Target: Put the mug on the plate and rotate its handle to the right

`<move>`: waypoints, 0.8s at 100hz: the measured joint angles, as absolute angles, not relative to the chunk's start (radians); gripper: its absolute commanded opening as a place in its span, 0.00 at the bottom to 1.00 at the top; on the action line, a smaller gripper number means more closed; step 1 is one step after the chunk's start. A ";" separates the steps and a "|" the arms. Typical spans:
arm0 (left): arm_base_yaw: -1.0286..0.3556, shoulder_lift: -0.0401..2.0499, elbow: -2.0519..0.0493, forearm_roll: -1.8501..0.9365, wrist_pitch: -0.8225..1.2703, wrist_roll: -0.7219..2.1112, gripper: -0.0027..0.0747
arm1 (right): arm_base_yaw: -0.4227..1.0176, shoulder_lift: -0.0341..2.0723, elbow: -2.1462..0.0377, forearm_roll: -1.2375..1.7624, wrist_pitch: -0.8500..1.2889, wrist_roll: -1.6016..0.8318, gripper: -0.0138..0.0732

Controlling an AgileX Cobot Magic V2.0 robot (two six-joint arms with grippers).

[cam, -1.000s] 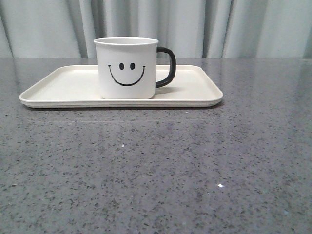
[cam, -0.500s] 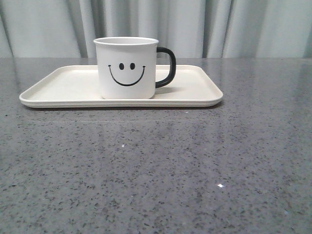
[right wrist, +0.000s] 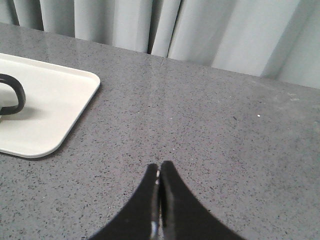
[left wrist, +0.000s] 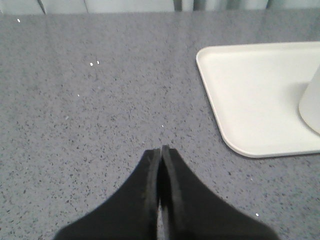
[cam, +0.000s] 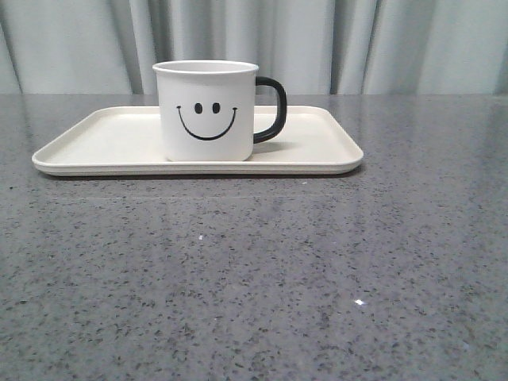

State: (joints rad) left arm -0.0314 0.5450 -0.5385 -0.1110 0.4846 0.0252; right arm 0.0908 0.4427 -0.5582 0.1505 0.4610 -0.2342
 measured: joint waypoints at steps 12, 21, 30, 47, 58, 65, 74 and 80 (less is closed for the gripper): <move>-0.031 0.444 -0.370 -0.106 0.307 0.025 0.01 | 0.091 0.443 -0.558 0.151 0.461 -0.232 0.08; -0.031 0.364 -0.257 -0.096 0.233 0.025 0.01 | 0.091 0.443 -0.558 0.151 0.461 -0.232 0.08; -0.031 0.290 -0.167 -0.082 0.184 0.025 0.01 | 0.091 0.443 -0.558 0.151 0.461 -0.232 0.08; -0.031 0.164 -0.069 -0.058 0.166 0.025 0.01 | 0.091 0.443 -0.558 0.151 0.461 -0.232 0.08; -0.031 0.089 -0.036 -0.047 0.162 0.025 0.01 | 0.091 0.443 -0.558 0.151 0.461 -0.232 0.08; -0.031 0.048 -0.017 -0.043 0.157 0.025 0.01 | 0.091 0.443 -0.558 0.151 0.461 -0.232 0.08; -0.031 0.006 -0.002 -0.043 0.154 0.025 0.01 | 0.091 0.443 -0.558 0.151 0.461 -0.233 0.08; -0.031 -0.003 -0.001 -0.041 0.149 0.025 0.01 | 0.091 0.443 -0.558 0.151 0.461 -0.233 0.08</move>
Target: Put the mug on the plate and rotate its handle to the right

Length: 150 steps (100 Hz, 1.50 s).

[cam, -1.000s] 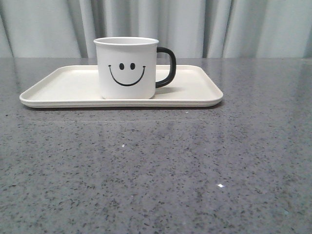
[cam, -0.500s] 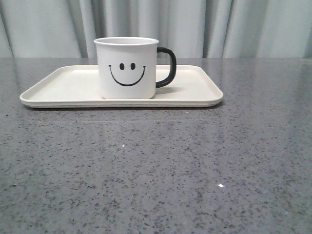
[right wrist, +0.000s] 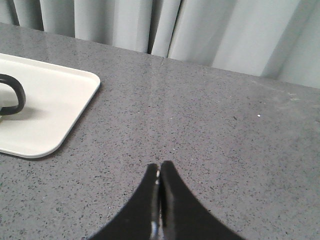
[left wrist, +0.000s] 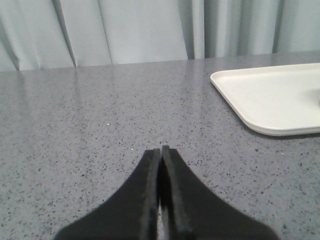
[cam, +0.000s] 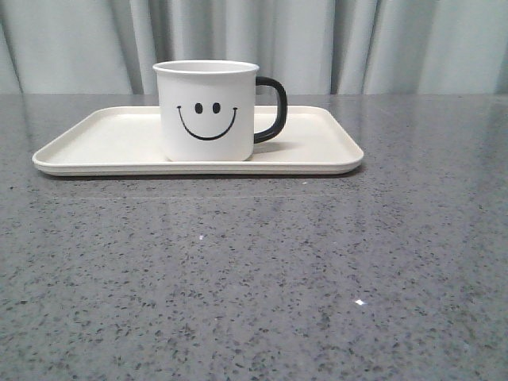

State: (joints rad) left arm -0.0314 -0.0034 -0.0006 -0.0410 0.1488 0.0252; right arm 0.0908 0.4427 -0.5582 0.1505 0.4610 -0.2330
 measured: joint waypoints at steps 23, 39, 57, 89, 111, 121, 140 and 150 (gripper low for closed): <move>-0.031 -0.003 -0.001 -0.033 0.132 0.025 0.01 | 0.091 0.443 -0.558 0.151 0.461 -0.233 0.08; -0.031 -0.003 -0.001 -0.029 0.129 0.025 0.01 | 0.091 0.443 -0.558 0.151 0.461 -0.233 0.08; -0.031 -0.003 -0.001 -0.029 0.129 0.025 0.01 | 0.091 0.443 -0.558 0.151 0.461 -0.233 0.08; -0.031 -0.003 -0.001 -0.029 0.129 0.025 0.01 | 0.091 0.443 -0.558 0.151 0.461 -0.233 0.08; -0.031 -0.003 -0.001 -0.028 0.129 0.025 0.01 | 0.091 0.443 -0.558 0.151 0.461 -0.233 0.08; -0.031 -0.003 -0.001 -0.028 0.129 0.025 0.01 | 0.091 0.443 -0.558 0.151 0.461 -0.233 0.08; -0.031 -0.003 -0.001 -0.027 0.127 0.025 0.01 | 0.091 0.443 -0.558 0.117 0.461 -0.233 0.08; -0.031 -0.003 -0.001 -0.027 0.127 0.025 0.01 | 0.103 0.426 -0.537 0.078 0.447 -0.231 0.08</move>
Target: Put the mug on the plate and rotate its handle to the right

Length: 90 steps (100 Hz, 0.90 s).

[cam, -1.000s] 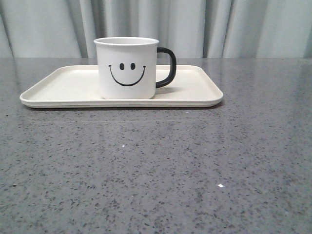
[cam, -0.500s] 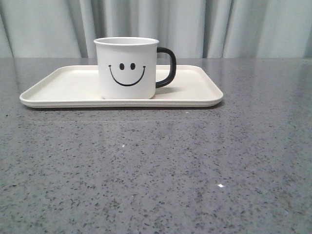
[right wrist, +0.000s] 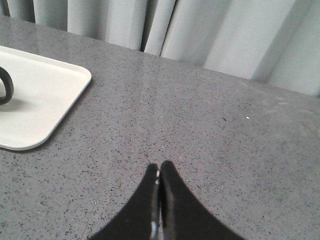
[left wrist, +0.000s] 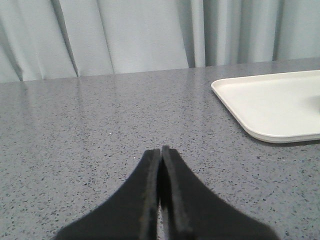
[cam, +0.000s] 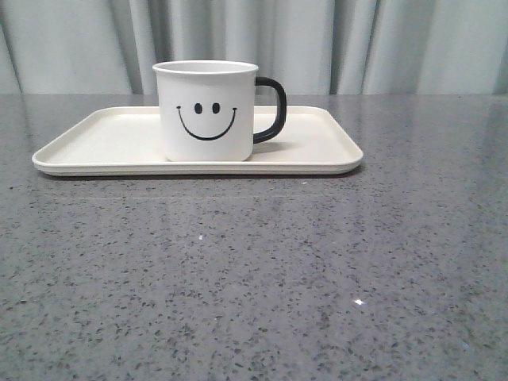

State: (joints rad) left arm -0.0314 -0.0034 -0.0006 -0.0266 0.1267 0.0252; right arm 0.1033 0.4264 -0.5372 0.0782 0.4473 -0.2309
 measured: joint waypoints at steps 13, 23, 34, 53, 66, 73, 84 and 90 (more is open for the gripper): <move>-0.031 -0.003 -0.001 -0.027 0.127 0.025 0.01 | 0.108 0.373 -0.448 0.061 0.384 -0.225 0.08; -0.031 -0.003 -0.001 -0.027 0.127 0.025 0.01 | 0.108 0.311 -0.356 0.061 0.319 -0.204 0.08; -0.031 -0.003 -0.001 -0.027 0.127 0.025 0.01 | 0.108 0.226 -0.250 0.061 0.246 -0.173 0.08; -0.031 -0.003 -0.001 -0.027 0.127 0.025 0.01 | 0.108 0.082 -0.114 0.061 0.204 -0.136 0.08; -0.031 -0.003 -0.001 -0.027 0.127 0.025 0.01 | 0.108 0.003 -0.055 0.061 0.198 -0.111 0.08; -0.031 -0.003 -0.001 -0.027 0.125 0.025 0.01 | 0.108 -0.008 -0.029 0.061 0.195 -0.100 0.08; -0.031 -0.003 -0.001 -0.027 0.125 0.025 0.01 | 0.108 -0.010 0.004 0.061 0.189 -0.096 0.08; -0.031 -0.003 -0.001 -0.027 0.125 0.025 0.01 | 0.108 -0.010 0.018 0.061 0.184 -0.093 0.08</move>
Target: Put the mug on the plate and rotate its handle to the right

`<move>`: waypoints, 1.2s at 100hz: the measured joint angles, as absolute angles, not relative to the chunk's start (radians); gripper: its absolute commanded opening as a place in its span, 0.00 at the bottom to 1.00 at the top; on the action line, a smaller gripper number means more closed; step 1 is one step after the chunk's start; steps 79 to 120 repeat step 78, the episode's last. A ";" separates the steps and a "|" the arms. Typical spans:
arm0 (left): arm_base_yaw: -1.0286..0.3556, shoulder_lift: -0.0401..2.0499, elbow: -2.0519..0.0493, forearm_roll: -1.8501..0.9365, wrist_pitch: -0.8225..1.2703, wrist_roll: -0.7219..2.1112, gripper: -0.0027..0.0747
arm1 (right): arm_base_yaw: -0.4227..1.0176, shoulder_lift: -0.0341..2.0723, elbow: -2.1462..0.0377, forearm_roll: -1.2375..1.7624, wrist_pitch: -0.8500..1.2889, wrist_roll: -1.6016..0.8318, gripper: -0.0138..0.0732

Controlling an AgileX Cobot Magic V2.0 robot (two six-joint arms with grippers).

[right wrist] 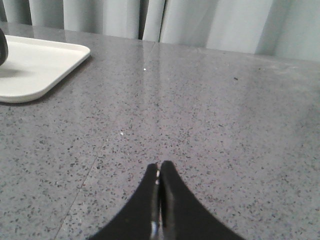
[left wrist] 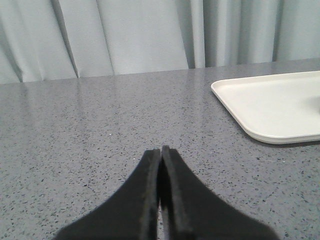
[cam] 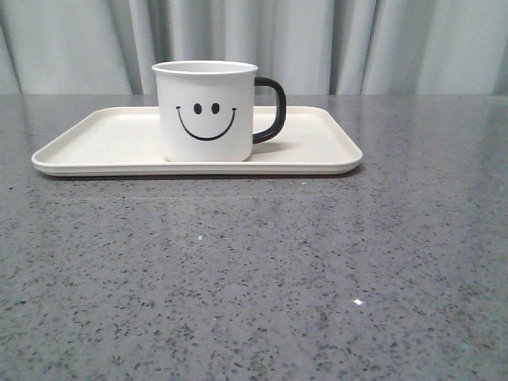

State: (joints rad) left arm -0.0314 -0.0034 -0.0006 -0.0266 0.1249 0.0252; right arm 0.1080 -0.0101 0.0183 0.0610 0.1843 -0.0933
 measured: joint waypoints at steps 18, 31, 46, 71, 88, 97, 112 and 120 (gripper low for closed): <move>-0.031 -0.003 -0.001 -0.027 0.125 0.025 0.01 | 0.108 -0.010 0.026 0.061 0.164 -0.076 0.08; -0.031 -0.003 -0.001 -0.027 0.125 0.025 0.01 | 0.108 -0.010 0.026 0.061 0.153 -0.075 0.08; -0.031 -0.003 -0.001 -0.027 0.125 0.025 0.01 | 0.108 -0.010 0.026 0.061 0.150 -0.074 0.08; -0.031 -0.003 -0.001 -0.027 0.125 0.025 0.01 | 0.108 -0.010 0.026 0.061 0.149 -0.074 0.08; -0.031 -0.003 -0.001 -0.027 0.125 0.025 0.01 | 0.108 -0.010 0.026 0.061 0.149 -0.072 0.08; -0.031 -0.003 -0.001 -0.027 0.125 0.025 0.01 | 0.108 -0.010 0.026 0.061 0.149 -0.072 0.08; -0.031 -0.003 -0.001 -0.027 0.125 0.025 0.01 | 0.108 -0.010 0.026 0.061 0.149 -0.072 0.08; -0.031 -0.003 -0.001 -0.027 0.125 0.025 0.01 | 0.108 -0.010 0.026 0.061 0.149 -0.072 0.08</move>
